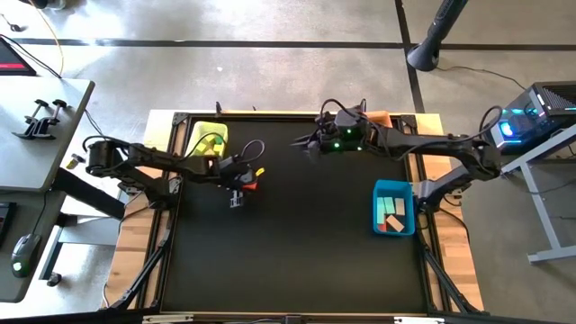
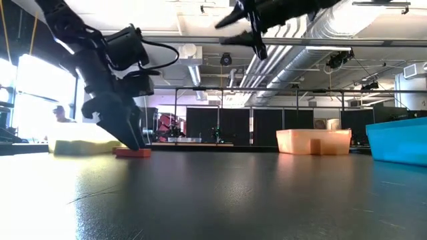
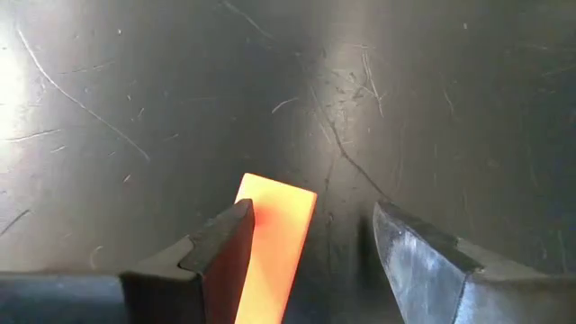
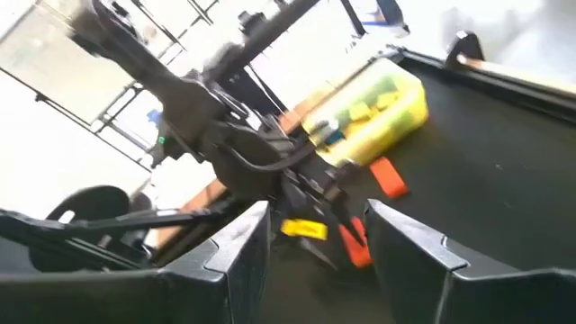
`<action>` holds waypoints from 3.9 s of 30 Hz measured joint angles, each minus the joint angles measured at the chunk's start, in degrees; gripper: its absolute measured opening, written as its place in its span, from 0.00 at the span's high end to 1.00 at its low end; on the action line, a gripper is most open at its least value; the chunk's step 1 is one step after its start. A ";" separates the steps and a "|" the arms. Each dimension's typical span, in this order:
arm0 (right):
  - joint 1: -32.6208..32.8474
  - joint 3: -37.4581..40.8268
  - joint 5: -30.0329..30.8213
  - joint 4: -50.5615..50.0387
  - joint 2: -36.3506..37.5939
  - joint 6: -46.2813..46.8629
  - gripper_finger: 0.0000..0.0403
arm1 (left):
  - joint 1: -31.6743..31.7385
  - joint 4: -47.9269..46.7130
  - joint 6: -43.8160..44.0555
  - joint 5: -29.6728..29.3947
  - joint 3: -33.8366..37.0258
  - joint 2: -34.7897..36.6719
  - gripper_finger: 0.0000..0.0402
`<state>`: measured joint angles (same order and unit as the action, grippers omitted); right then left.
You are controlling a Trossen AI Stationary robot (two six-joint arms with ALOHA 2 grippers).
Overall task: Sort blocks by size
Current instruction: Put the orange rectangle block into the blue bin
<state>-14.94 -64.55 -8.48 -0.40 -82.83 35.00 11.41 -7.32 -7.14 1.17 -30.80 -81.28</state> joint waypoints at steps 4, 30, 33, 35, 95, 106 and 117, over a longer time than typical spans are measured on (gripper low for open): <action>2.47 -2.04 3.94 -2.14 0.02 1.96 0.56 | -0.65 2.73 0.26 -1.53 2.17 0.16 0.47; 13.44 -2.98 17.83 -7.22 -0.02 6.60 0.56 | 0.07 1.78 -10.22 -3.14 0.08 -0.59 0.38; 13.48 -2.98 17.58 -7.29 -0.02 6.76 0.56 | 0.29 2.30 -13.76 -0.65 -0.23 -3.60 0.37; 13.96 -2.98 17.42 -7.31 -0.02 6.83 0.56 | 0.27 2.23 -14.16 0.80 -0.35 -5.31 0.38; 19.03 0.87 20.45 26.90 -2.34 -14.47 0.33 | -5.08 61.37 39.93 7.14 -14.08 3.56 0.80; 18.84 0.81 20.50 24.63 -1.98 -12.21 0.68 | -5.32 62.52 38.37 5.75 -14.07 2.78 0.77; 17.57 0.80 21.48 -34.01 15.46 10.93 0.68 | -4.25 58.93 45.41 8.95 -14.00 2.59 0.45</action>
<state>2.64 -63.75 13.00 -34.40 -67.37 45.93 7.16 51.62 38.27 10.12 -44.80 -78.69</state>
